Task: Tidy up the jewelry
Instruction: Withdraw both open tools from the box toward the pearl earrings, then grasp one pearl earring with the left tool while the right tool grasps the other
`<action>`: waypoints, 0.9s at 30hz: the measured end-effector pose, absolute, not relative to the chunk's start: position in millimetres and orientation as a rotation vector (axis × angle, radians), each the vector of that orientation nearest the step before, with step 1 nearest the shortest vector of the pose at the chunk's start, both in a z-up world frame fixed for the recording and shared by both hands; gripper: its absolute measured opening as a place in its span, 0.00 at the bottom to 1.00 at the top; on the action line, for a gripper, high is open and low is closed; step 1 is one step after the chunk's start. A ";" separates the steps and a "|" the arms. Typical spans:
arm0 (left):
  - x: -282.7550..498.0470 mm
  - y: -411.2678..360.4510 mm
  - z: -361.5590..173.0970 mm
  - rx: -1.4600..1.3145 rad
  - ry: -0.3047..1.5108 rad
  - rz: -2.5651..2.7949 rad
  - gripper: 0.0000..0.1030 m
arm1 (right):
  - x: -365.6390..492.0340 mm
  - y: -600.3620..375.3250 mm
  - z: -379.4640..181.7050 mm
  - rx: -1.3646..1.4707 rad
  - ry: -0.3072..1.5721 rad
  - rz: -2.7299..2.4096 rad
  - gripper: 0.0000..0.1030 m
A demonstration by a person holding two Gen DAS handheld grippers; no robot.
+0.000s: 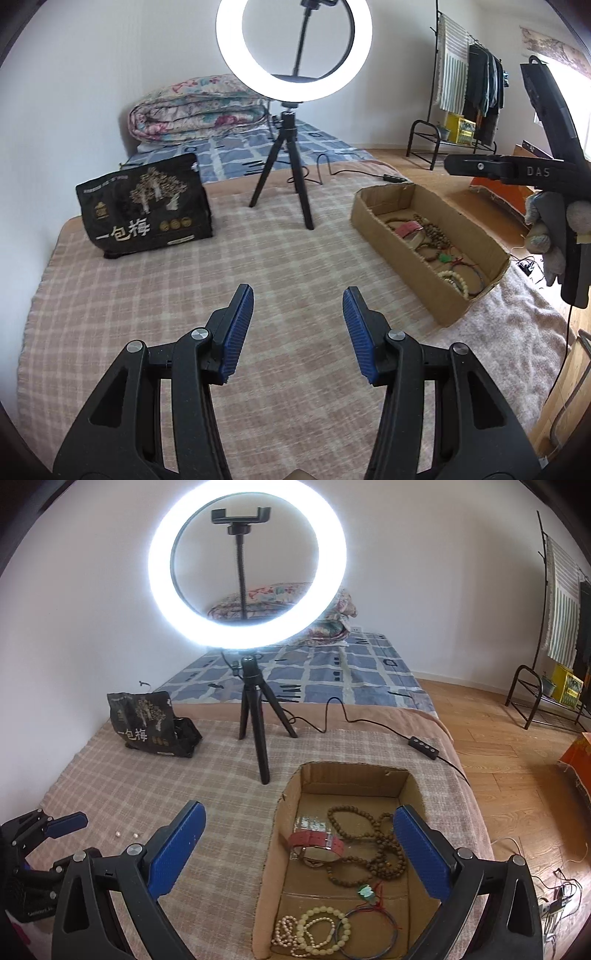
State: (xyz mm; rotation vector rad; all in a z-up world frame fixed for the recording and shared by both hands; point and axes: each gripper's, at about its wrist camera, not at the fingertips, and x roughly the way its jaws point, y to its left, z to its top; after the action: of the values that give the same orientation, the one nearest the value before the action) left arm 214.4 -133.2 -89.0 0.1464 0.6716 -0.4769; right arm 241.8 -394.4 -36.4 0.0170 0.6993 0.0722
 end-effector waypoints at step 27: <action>270.9 -53.3 -185.0 0.076 0.874 -0.401 0.28 | 284.6 -238.9 -162.2 -0.022 0.908 0.420 0.51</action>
State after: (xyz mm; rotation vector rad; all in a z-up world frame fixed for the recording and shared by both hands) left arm 270.9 -53.3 -185.0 0.0764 0.8737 -0.4010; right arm 284.6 -238.9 -162.2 -0.0216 0.9084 0.4201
